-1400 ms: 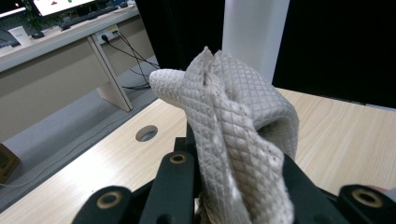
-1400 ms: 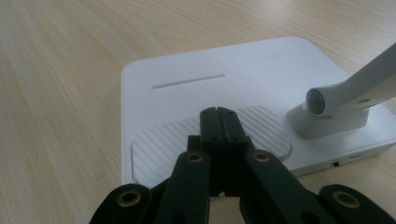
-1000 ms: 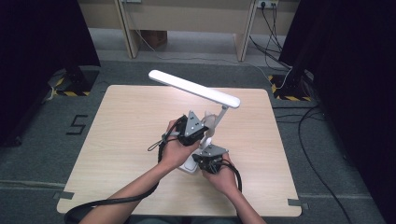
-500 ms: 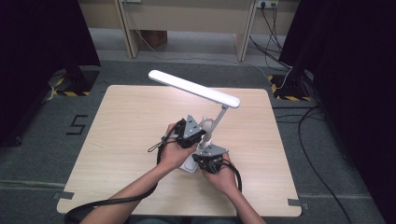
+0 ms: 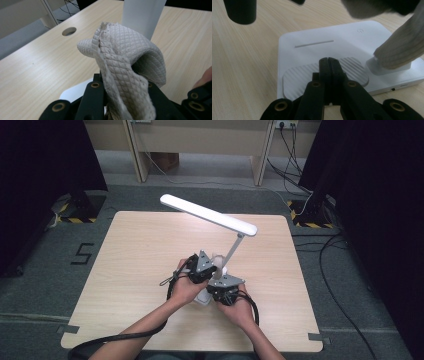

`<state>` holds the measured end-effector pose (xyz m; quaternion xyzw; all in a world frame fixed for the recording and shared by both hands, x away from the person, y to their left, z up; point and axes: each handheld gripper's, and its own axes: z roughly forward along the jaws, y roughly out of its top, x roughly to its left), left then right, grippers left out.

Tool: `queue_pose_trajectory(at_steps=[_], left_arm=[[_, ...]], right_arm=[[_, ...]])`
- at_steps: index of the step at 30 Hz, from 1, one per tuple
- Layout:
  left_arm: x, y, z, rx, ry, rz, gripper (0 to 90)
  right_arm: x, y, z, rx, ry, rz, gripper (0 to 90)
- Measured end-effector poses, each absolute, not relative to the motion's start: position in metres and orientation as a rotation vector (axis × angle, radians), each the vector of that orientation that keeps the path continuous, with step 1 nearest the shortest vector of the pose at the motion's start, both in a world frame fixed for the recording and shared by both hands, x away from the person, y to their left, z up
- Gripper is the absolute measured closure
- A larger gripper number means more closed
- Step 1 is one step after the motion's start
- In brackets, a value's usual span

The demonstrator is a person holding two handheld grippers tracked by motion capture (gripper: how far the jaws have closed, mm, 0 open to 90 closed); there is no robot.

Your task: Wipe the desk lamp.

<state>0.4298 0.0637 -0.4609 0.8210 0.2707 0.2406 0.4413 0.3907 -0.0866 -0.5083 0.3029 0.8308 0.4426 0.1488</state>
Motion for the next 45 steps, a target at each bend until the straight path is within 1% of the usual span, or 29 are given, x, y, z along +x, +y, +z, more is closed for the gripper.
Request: queue_pose_trajectory(at_steps=[5, 14, 24, 25, 26, 27, 28, 29, 31, 36, 37, 39, 42, 43, 45], left_arm=[[0.434, 0.066, -0.471, 2.081, 0.678, 0.555, 80.6], [0.442, 0.07, -0.48, 2.125, 0.702, 0.517, 80.5], [0.438, 0.081, -0.472, 2.134, 0.699, 0.534, 80.8], [0.436, 0.083, -0.471, 2.131, 0.698, 0.539, 80.9], [0.435, 0.089, -0.469, 2.126, 0.692, 0.548, 80.9], [0.435, 0.089, -0.469, 2.126, 0.692, 0.548, 80.9], [0.432, 0.094, -0.466, 2.119, 0.695, 0.566, 80.9], [0.432, 0.094, -0.466, 2.119, 0.695, 0.566, 80.9], [0.427, 0.102, -0.461, 2.114, 0.697, 0.591, 80.9], [0.422, 0.113, -0.452, 2.112, 0.701, 0.616, 80.9], [0.419, 0.116, -0.448, 2.115, 0.7, 0.623, 80.9], [0.418, 0.118, -0.447, 2.117, 0.699, 0.624, 80.9], [0.413, 0.119, -0.443, 2.121, 0.706, 0.627, 80.9], [0.412, 0.12, -0.442, 2.126, 0.702, 0.627, 80.8], [0.41, 0.119, -0.44, 2.121, 0.707, 0.627, 80.8]], right_arm=[[0.391, -0.086, -0.508, 0.872, 2.389, 1.28, 90.0], [0.391, -0.086, -0.508, 0.867, 2.392, 1.272, 90.0], [0.39, -0.085, -0.508, 0.865, 2.382, 1.267, 90.0], [0.39, -0.085, -0.508, 0.865, 2.381, 1.263, 88.9], [0.389, -0.084, -0.507, 0.869, 2.391, 1.257, 82.7], [0.389, -0.084, -0.507, 0.869, 2.391, 1.257, 82.7], [0.386, -0.081, -0.505, 0.857, 2.41, 1.235, 76.1], [0.386, -0.081, -0.505, 0.857, 2.41, 1.235, 76.1], [0.38, -0.077, -0.5, 0.836, 2.408, 1.248, 70.2], [0.372, -0.075, -0.487, 0.782, 2.384, 1.25, 66.5], [0.367, -0.075, -0.478, 0.768, 2.344, 1.253, 64.6], [0.366, -0.077, -0.473, 0.758, 2.327, 1.252, 63.6], [0.364, -0.08, -0.463, 0.746, 2.269, 1.252, 59.5], [0.364, -0.08, -0.458, 0.746, 2.256, 1.252, 56.9], [0.364, -0.08, -0.457, 0.742, 2.252, 1.25, 56.2]])
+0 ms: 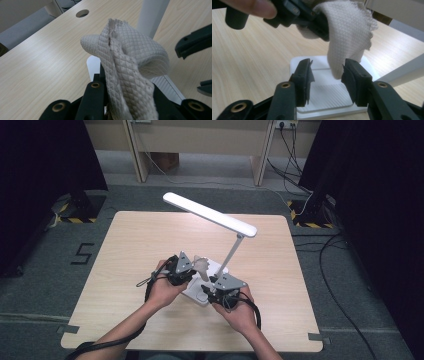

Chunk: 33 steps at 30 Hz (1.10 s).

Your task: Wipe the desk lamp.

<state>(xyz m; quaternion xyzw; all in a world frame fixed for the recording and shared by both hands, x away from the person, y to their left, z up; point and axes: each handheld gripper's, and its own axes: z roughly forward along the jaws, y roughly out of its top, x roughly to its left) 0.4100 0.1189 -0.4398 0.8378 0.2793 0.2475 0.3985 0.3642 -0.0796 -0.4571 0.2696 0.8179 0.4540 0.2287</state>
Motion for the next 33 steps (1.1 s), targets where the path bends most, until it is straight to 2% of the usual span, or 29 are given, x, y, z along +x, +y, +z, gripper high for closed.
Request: queue_pose_trajectory(at_steps=[5, 12, 15, 20, 22, 27, 30, 33], left_arm=[[0.406, 0.116, -0.434, 2.134, 0.688, 0.633, 80.8], [0.4, 0.116, -0.433, 2.138, 0.683, 0.631, 80.8], [0.397, 0.115, -0.431, 2.129, 0.687, 0.627, 80.8], [0.392, 0.115, -0.432, 2.126, 0.683, 0.624, 80.7], [0.391, 0.116, -0.434, 2.122, 0.685, 0.616, 80.6], [0.383, 0.11, -0.441, 2.102, 0.658, 0.572, 77.8], [0.379, 0.107, -0.443, 2.088, 0.638, 0.545, 71.9], [0.372, 0.103, -0.442, 2.034, 0.638, 0.508, 62.4]], right_arm=[[0.369, -0.075, -0.458, 0.73, 2.24, 1.227, 50.2], [0.372, -0.075, -0.456, 0.722, 2.213, 1.212, 51.3], [0.373, -0.073, -0.456, 0.703, 2.217, 1.199, 56.6], [0.371, -0.074, -0.454, 0.669, 2.204, 1.199, 77.2], [0.369, -0.077, -0.453, 0.656, 2.183, 1.193, 82.4], [0.364, -0.085, -0.447, 0.679, 2.151, 1.2, 84.1], [0.361, -0.095, -0.444, 0.705, 2.132, 1.198, 84.2], [0.356, -0.107, -0.441, 0.732, 2.112, 1.173, 84.3]])
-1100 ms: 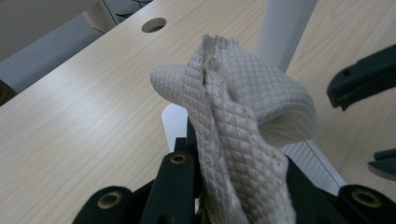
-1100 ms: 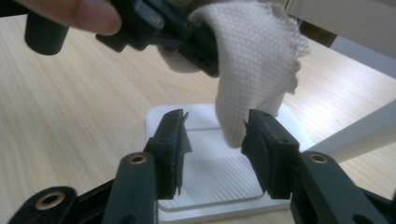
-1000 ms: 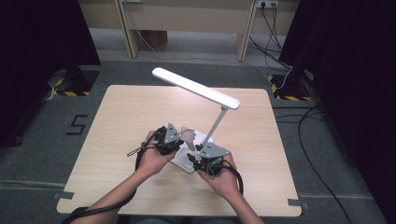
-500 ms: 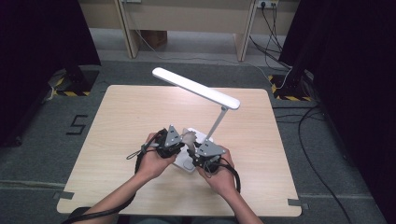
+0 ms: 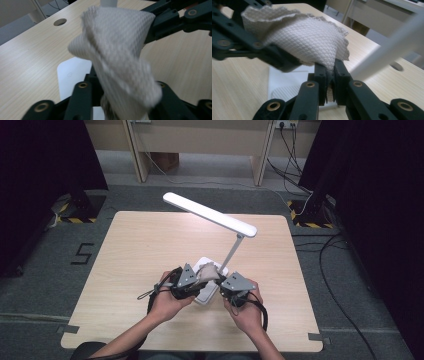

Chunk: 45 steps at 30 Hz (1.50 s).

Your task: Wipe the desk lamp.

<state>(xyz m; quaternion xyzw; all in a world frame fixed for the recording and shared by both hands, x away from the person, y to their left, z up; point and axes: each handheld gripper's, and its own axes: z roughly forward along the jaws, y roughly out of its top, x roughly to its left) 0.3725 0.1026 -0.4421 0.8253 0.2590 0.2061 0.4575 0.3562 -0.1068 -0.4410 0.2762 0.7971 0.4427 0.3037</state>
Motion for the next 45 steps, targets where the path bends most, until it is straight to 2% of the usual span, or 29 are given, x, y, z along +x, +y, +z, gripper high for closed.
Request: queue_pose_trajectory(at_steps=[3, 10, 16, 23, 37, 45], left_arm=[[0.37, 0.107, -0.438, 2.004, 0.651, 0.496, 56.0], [0.37, 0.119, -0.438, 1.991, 0.694, 0.512, 55.4], [0.383, 0.131, -0.455, 2.059, 0.775, 0.545, 62.7], [0.407, 0.144, -0.482, 2.11, 0.892, 0.552, 66.7], [0.413, 0.147, -0.504, 2.099, 0.937, 0.521, 62.5], [0.414, 0.147, -0.503, 2.102, 0.942, 0.524, 60.3]], right_arm=[[0.354, -0.122, -0.438, 0.764, 2.087, 1.154, 84.4], [0.355, -0.148, -0.432, 0.838, 2.035, 1.117, 84.6], [0.358, -0.165, -0.422, 0.879, 1.974, 1.095, 84.5], [0.36, -0.167, -0.396, 0.86, 1.874, 1.123, 84.5], [0.358, -0.159, -0.343, 0.788, 1.705, 1.177, 84.4], [0.355, -0.156, -0.331, 0.778, 1.667, 1.193, 84.3]])
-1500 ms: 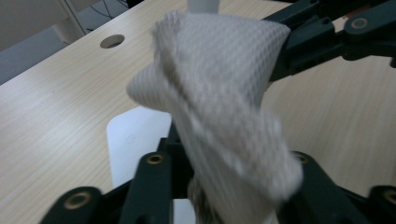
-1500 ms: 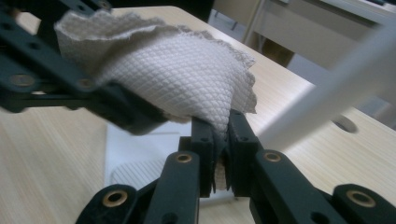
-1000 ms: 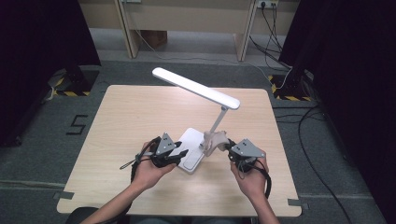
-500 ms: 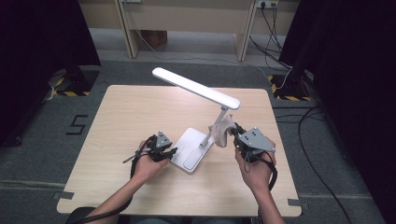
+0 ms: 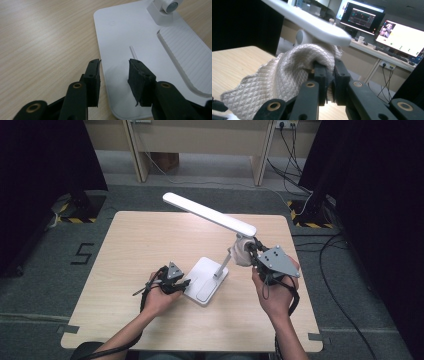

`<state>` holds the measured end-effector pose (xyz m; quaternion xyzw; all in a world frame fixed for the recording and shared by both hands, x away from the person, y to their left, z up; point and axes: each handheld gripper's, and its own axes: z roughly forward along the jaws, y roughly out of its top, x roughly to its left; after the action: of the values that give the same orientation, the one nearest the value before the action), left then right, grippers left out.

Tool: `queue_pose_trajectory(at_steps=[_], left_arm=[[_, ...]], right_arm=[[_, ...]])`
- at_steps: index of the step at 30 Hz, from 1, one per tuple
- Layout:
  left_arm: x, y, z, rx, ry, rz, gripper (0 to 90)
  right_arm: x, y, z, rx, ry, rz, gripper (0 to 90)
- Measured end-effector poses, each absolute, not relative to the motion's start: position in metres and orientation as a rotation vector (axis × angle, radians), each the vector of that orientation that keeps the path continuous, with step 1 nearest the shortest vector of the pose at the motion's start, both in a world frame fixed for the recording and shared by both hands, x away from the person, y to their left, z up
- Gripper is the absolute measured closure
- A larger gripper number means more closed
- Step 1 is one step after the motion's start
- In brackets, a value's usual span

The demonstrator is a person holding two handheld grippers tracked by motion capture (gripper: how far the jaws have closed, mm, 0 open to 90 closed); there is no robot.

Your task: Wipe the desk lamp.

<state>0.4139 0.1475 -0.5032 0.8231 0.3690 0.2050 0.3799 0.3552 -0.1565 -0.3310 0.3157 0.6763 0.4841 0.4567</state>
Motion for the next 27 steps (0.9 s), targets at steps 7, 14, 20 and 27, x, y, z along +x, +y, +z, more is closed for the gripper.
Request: queue_pose_trajectory(at_steps=[7, 14, 20, 27], left_arm=[[0.4152, 0.1476, -0.5032, 2.073, 0.958, 0.503, 57.3], [0.416, 0.1481, -0.5057, 2.062, 0.977, 0.486, 55.0], [0.4168, 0.1487, -0.5064, 2.054, 0.986, 0.478, 53.6], [0.4161, 0.1488, -0.5076, 2.04, 0.982, 0.472, 54.7]], right_arm=[[0.355, -0.1568, -0.3263, 0.763, 1.66, 1.189, 84.2], [0.3549, -0.1564, -0.3265, 0.766, 1.658, 1.19, 84.2], [0.3551, -0.1551, -0.3262, 0.765, 1.666, 1.176, 84.2], [0.3559, -0.1531, -0.3264, 0.763, 1.671, 1.162, 84.3]])
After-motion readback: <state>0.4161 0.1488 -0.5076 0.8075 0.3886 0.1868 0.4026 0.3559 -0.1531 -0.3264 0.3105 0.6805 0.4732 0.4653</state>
